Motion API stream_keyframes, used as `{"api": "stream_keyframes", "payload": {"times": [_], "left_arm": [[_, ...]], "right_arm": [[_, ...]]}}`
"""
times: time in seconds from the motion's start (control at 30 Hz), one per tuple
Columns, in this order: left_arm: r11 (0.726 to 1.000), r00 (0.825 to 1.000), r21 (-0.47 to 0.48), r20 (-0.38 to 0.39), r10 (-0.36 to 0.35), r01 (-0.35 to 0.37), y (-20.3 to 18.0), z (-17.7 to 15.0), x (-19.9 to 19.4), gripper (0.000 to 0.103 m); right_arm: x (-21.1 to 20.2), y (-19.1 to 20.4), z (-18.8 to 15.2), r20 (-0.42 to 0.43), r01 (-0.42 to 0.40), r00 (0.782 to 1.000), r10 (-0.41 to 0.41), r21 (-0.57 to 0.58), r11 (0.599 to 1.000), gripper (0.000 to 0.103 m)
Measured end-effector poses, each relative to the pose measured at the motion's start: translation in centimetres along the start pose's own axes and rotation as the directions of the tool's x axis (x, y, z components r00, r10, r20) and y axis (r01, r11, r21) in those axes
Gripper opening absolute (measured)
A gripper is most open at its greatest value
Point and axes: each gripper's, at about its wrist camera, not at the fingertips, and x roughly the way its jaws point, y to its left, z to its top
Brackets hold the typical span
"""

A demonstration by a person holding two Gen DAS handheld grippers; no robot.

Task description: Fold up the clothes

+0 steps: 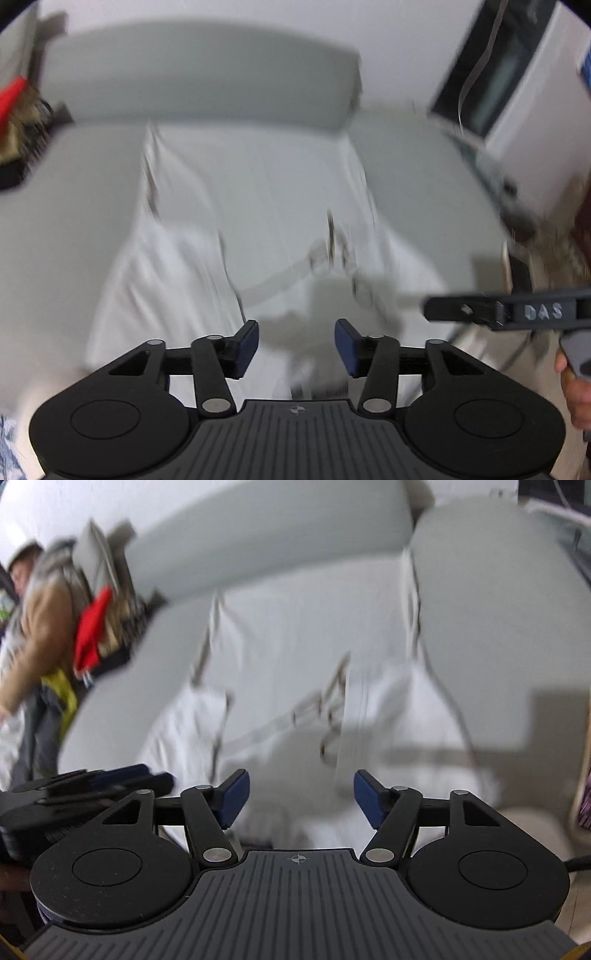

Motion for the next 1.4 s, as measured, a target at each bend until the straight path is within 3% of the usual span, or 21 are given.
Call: {"api": "stream_keyframes", "payload": {"times": [0.03,0.1,0.23,0.33,0.4,0.47,0.57,0.73,0.9,1.0,1.17,1.2,1.27,1.3,1.4], "left_arm": [[1.0,1.0,-0.018,0.023,-0.003,0.004,0.3,1.4,-0.4,0.06],[1.0,0.999,-0.031,0.048,-0.002,0.003,1.2,4.2,-0.6,0.067],[0.998,0.999,-0.055,0.044,0.017,-0.014,3.5,8.9,0.9,0.068],[0.996,0.999,-0.078,0.014,0.04,-0.038,6.5,12.0,4.8,0.065],[0.99,0.997,-0.12,-0.021,0.071,-0.073,9.0,13.2,7.9,0.058],[0.984,0.995,-0.147,-0.032,0.093,-0.096,11.4,14.4,10.7,0.049],[0.976,0.99,-0.166,-0.037,0.133,-0.137,14.6,16.2,14.9,0.047],[0.962,0.984,-0.211,-0.022,0.176,-0.176,19.1,19.1,21.0,0.048],[0.96,0.988,-0.234,-0.018,0.152,-0.152,22.5,21.6,26.6,0.048],[0.969,0.992,-0.213,-0.019,0.122,-0.123,23.4,22.5,28.9,0.047],[0.985,0.997,-0.155,-0.011,0.078,-0.078,23.6,23.7,31.0,0.046],[0.987,0.997,-0.143,-0.009,0.076,-0.076,23.5,23.9,31.1,0.043],[0.989,0.995,-0.111,-0.011,0.1,-0.101,23.3,24.2,31.2,0.019],[0.988,0.994,-0.105,-0.014,0.109,-0.11,23.3,24.4,31.0,0.004],[0.988,0.993,-0.1,-0.013,0.118,-0.119,23.4,24.6,30.1,0.001]], "right_arm": [[-0.8,-0.1,1.2,0.015,0.0,1.0,0.0,0.002,1.0,0.073],[-2.2,-0.6,3.7,0.044,0.009,0.999,-0.009,0.002,1.0,0.08],[-2.6,-1.7,8.7,0.08,0.053,0.995,-0.055,0.024,0.998,0.085],[-0.9,-3.3,12.3,0.085,0.092,0.992,-0.097,0.058,0.994,0.085],[1.6,-4.5,14.4,0.07,0.101,0.992,-0.106,0.071,0.992,0.079],[4.5,-6.0,16.3,0.05,0.093,0.994,-0.098,0.091,0.991,0.057],[9.5,-8.4,18.9,0.033,0.073,0.996,-0.078,0.141,0.987,0.055],[18.4,-12.9,23.4,0.009,0.122,0.992,-0.127,0.232,0.965,0.055],[24.8,-16.1,27.9,0.048,0.216,0.972,-0.231,0.218,0.952,0.054],[27.4,-17.9,30.3,0.064,0.229,0.967,-0.247,0.208,0.951,0.051],[31.2,-18.8,32.8,0.019,0.174,0.984,-0.18,0.163,0.971,0.044],[31.9,-18.8,33.2,0.006,0.174,0.984,-0.177,0.146,0.974,0.039],[32.7,-18.4,33.5,-0.001,0.201,0.979,-0.202,0.103,0.974,0.011],[33.0,-18.3,33.6,0.0,0.211,0.977,-0.212,0.09,0.973,0.009],[32.9,-17.9,33.5,0.03,0.234,0.971,-0.236,0.072,0.97,0.007]]}}
